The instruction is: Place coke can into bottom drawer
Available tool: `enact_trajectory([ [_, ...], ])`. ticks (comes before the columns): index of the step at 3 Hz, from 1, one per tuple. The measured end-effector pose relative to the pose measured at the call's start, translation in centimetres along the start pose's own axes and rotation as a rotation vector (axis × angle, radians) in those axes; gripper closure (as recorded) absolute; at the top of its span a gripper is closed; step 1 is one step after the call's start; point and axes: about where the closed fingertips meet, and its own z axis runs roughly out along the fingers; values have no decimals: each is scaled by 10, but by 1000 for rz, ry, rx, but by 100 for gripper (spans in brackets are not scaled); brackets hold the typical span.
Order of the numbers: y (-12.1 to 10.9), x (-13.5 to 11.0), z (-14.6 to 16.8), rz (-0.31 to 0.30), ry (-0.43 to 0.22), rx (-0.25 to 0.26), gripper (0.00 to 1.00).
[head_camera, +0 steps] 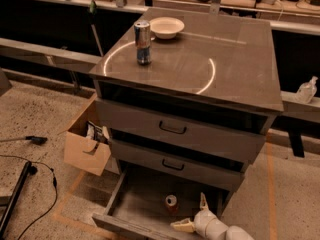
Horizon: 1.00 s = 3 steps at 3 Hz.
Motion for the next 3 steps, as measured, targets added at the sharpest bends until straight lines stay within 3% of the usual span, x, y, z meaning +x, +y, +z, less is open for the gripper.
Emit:
enact_trajectory([
  [2, 25, -37, -110, 70, 41, -43, 0],
  [3, 24, -35, -102, 68, 36, -42, 0],
])
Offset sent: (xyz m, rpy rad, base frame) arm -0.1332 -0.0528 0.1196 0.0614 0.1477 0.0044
